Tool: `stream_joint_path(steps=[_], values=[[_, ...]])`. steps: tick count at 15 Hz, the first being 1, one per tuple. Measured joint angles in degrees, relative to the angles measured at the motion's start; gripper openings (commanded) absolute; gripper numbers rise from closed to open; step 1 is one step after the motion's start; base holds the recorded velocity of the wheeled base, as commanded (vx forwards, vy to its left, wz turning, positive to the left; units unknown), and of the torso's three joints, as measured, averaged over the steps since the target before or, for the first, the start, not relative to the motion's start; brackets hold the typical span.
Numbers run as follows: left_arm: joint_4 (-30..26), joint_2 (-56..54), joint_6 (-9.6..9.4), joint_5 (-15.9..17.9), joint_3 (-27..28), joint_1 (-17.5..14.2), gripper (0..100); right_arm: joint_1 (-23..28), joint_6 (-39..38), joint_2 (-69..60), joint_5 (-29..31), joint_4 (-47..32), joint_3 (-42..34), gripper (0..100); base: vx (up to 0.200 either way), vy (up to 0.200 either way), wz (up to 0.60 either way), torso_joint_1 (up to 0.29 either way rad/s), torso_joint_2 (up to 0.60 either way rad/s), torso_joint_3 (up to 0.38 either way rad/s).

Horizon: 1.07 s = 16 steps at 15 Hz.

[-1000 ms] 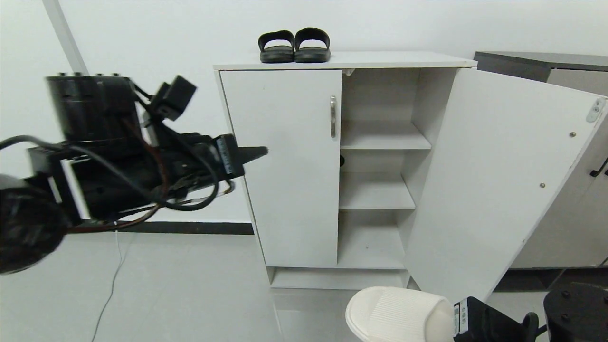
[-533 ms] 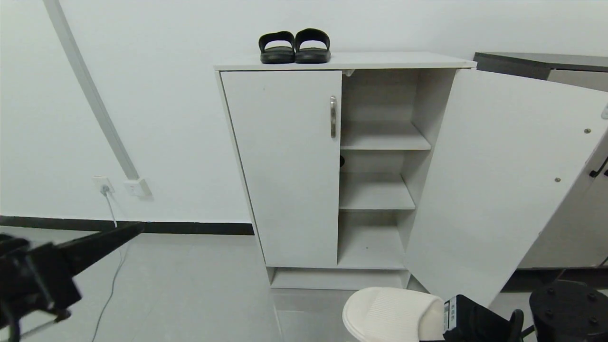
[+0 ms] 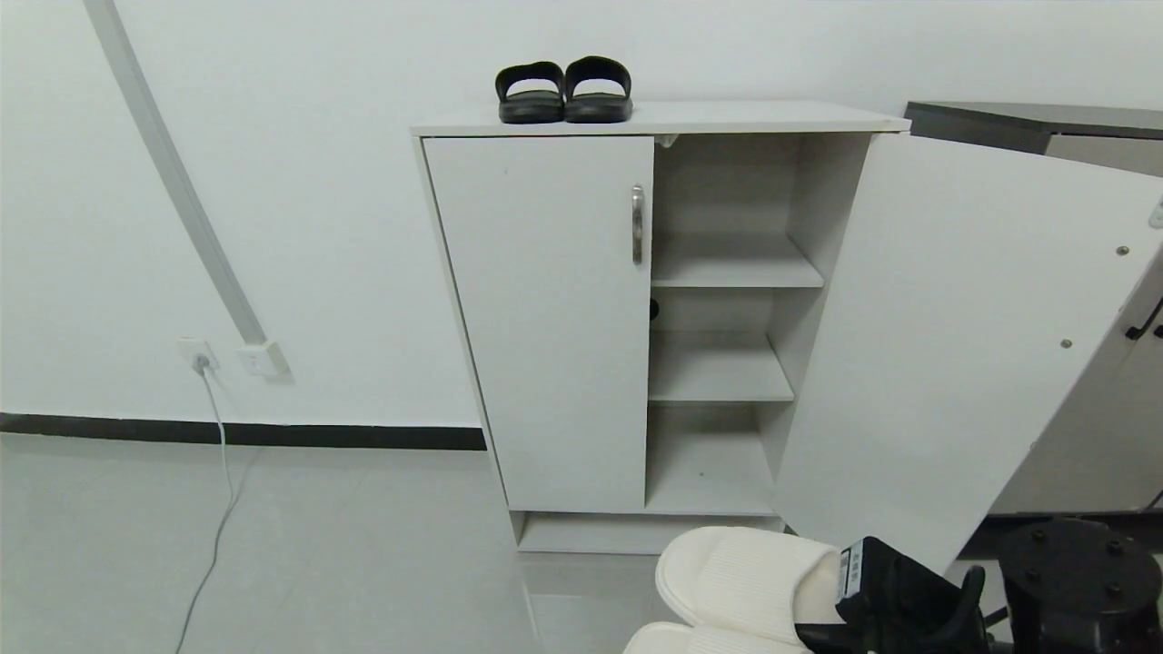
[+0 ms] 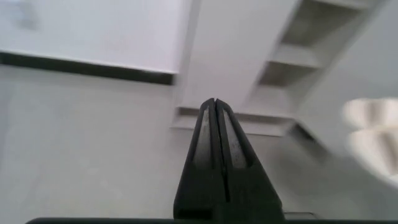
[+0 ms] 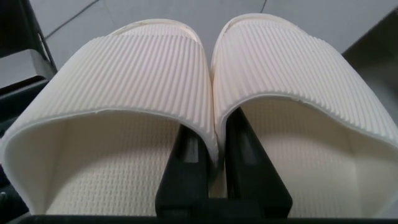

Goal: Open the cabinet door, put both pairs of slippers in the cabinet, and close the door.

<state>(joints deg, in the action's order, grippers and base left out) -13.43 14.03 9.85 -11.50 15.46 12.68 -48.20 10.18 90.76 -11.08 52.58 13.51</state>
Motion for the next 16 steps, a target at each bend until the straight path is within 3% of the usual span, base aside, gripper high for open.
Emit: stream_joint_path(steps=[2, 3, 5, 7, 8, 9, 11, 12, 14, 16], values=[[0.0, -4.4, -3.84, -7.1, -4.6, -2.0, 0, 0.1, -0.1, 0.5, -0.1, 0.1, 0.1, 0, 0.0, 0.0, 0.0, 0.0, 0.0, 0.0], [2.0, -6.0, -4.61, -10.3, -7.0, -3.1, 0, 0.4, -0.1, 0.7, 0.0, 0.0, 0.2, 0, 0.0, 0.0, 0.0, 0.0, 0.0, 0.0], [6.7, -7.9, -5.21, -11.5, -10.0, -6.4, 0, 0.4, -0.1, 1.0, 0.0, 0.4, 0.2, 0, 0.0, 0.0, 0.0, 0.0, 0.0, 0.0], [8.0, -9.7, -7.25, -11.5, -11.3, -11.0, 0, 0.4, -0.1, 1.2, 0.0, 0.6, 0.2, 0, 0.0, 0.0, 0.0, 0.0, 0.0, 0.0], [10.4, -11.0, -8.52, -10.4, -12.2, -12.3, 0, 0.4, -0.1, 1.2, 0.0, 0.6, 0.3, 0, 0.0, 0.0, 0.0, 0.0, 0.0, 0.0], [13.6, -12.0, -9.53, -6.4, -13.3, -12.6, 0, 0.4, -0.1, 1.3, 0.0, 0.6, 0.3, 0, 0.0, 0.0, 0.0, 0.0, 0.0, 0.0], [14.5, -13.2, -10.2, 4.9, -14.7, -12.7, 0, 0.4, -0.1, 1.3, 0.0, 0.7, 0.3, 0, 0.0, 0.0, 0.0, 0.0, 0.0, 0.0], [13.2, -13.5, -10.78, 8.7, -15.1, -12.7, 0, 0.4, -0.1, 1.3, 0.0, 0.7, 0.3, 0, 0.0, 0.0, 0.0, 0.0, 0.0, 0.0], [13.3, -13.9, -11.48, 12.4, -15.3, -12.6, 0, 0.5, -0.4, 1.4, 0.2, 0.6, 0.6, 0, 0.0, 0.0, 0.0, 0.0, 0.0, 0.0], [13.3, -14.0, -11.13, 12.6, -15.4, -12.6, 0, 0.7, -1.0, 2.3, 2.7, 0.8, 2.0, 0, 0.0, 0.0, 0.0, 0.0, 0.0, 0.0]])
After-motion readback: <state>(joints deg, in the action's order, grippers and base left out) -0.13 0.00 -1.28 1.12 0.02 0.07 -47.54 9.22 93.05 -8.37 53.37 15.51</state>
